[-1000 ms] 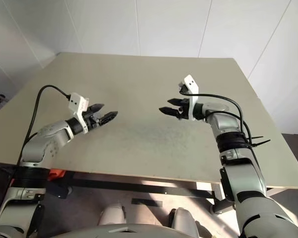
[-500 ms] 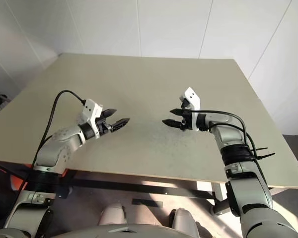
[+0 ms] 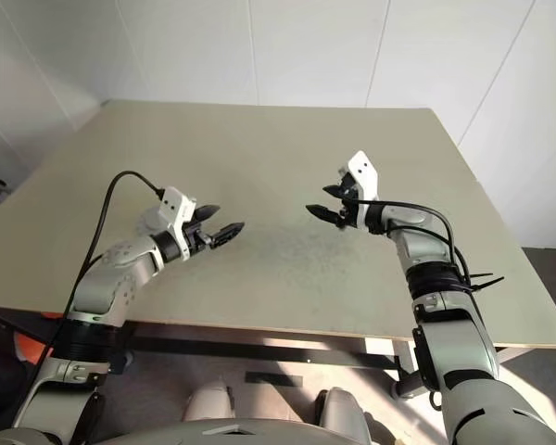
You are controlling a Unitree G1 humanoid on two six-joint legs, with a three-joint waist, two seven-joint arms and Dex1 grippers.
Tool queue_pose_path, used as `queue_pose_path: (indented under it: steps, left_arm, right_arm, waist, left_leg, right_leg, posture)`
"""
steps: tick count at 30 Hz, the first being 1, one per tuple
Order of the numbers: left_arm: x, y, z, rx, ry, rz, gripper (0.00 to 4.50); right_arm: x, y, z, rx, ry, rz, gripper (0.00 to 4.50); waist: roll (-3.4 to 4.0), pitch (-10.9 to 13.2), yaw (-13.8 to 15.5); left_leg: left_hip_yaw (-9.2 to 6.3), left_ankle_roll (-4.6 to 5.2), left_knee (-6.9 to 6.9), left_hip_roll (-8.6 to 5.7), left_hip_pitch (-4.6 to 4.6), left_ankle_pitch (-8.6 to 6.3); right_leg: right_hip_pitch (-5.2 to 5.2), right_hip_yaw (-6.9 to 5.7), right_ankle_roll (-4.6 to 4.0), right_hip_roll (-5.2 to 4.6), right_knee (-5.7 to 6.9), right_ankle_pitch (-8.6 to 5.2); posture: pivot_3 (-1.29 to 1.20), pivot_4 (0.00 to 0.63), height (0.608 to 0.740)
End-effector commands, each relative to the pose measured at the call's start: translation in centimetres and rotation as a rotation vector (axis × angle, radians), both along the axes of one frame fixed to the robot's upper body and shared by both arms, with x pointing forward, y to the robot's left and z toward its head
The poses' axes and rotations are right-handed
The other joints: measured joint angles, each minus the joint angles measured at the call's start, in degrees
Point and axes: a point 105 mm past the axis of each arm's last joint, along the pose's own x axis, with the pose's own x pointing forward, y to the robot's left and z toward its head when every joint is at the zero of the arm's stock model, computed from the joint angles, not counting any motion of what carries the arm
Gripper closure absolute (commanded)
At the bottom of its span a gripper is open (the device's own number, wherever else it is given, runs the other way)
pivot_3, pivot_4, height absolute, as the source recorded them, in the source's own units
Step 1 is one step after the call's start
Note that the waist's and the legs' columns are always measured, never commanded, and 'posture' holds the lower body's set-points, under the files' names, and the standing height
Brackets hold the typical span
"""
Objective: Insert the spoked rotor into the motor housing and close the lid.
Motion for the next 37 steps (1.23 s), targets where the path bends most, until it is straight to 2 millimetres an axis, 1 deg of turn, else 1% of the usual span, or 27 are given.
queue_pose_path:
  steps: [1, 9, 13, 17, 21, 25, 29, 37]
  left_arm:
    - [0.3, -0.5, 1.8, -0.002, -0.066, -0.010, 0.03]
    - [0.0, -1.6, 1.3, -0.009, -0.056, -0.029, 0.03]
    - [0.2, -1.6, 1.6, -0.006, -0.060, -0.028, 0.03]
    - [0.5, -1.2, 1.2, 0.022, -0.060, 0.003, 0.03]
    - [0.4, -1.7, 1.5, 0.000, -0.063, -0.022, 0.03]
    - [0.0, -2.2, 1.4, -0.001, -0.055, -0.062, 0.03]
    - [0.5, -2.2, 1.6, -0.002, -0.061, -0.056, 0.03]
    - [0.8, -2.5, 1.2, 0.002, -0.055, -0.057, 0.03]
  right_arm:
    - [0.4, 0.2, 2.3, 0.047, -0.057, 0.011, 0.92]
    - [0.9, -0.2, 1.6, 0.000, -0.074, -0.028, 0.92]
    - [0.9, 0.1, 1.5, -0.011, -0.081, -0.016, 0.92]
    - [0.8, 0.1, 1.3, -0.021, -0.092, -0.029, 0.92]
    - [0.5, 0.4, 1.0, -0.026, -0.089, -0.017, 0.92]
    - [0.5, 0.3, 1.1, -0.044, -0.096, -0.014, 0.92]
    - [0.8, 0.1, 1.5, -0.060, -0.106, -0.025, 0.92]
    - [1.2, 0.0, 1.7, -0.085, -0.121, -0.038, 0.92]
  waist:
    - [0.00, 0.0, 0.0]
    - [0.00, 0.0, 0.0]
    - [0.00, 0.0, 0.0]
    - [0.00, 0.0, 0.0]
    - [0.00, 0.0, 0.0]
    - [0.01, 0.0, 0.0]
    - [0.01, 0.0, 0.0]
    - [0.02, 0.0, 0.0]
  left_leg:
    - [0.00, 0.00, 0.00, 0.00, 0.00, 0.00]
    - [0.00, 0.01, 0.00, 0.00, -0.01, 0.00]
    - [0.00, 0.01, 0.00, 0.00, -0.01, -0.01]
    - [0.00, 0.01, 0.00, 0.00, -0.02, -0.01]
    - [0.01, 0.02, 0.00, 0.00, -0.02, -0.01]
    - [0.01, 0.03, 0.00, 0.00, -0.03, -0.01]
    - [0.01, 0.03, -0.01, 0.00, -0.03, -0.01]
    - [0.01, 0.04, -0.02, 0.00, -0.05, -0.02]
  right_leg:
    - [0.00, 0.00, 0.00, 0.00, 0.00, 0.00]
    - [0.00, 0.00, 0.00, 0.00, -0.01, 0.00]
    - [-0.01, 0.00, 0.00, 0.00, -0.01, 0.00]
    - [-0.02, 0.00, 0.00, 0.00, -0.01, 0.00]
    - [-0.02, 0.00, 0.00, 0.00, -0.01, 0.00]
    - [-0.02, 0.00, 0.00, 0.00, -0.02, 0.00]
    - [-0.02, 0.00, 0.00, 0.00, -0.02, 0.00]
    - [-0.06, 0.01, 0.00, 0.00, -0.04, 0.00]
  posture:
    - [0.00, 0.000, 0.740]
    - [0.00, 0.000, 0.740]
    - [0.00, 0.000, 0.740]
    - [0.00, 0.000, 0.740]
    - [0.00, 0.000, 0.740]
    - [0.00, 0.000, 0.740]
    - [0.00, 0.000, 0.740]
    - [0.00, 0.000, 0.740]
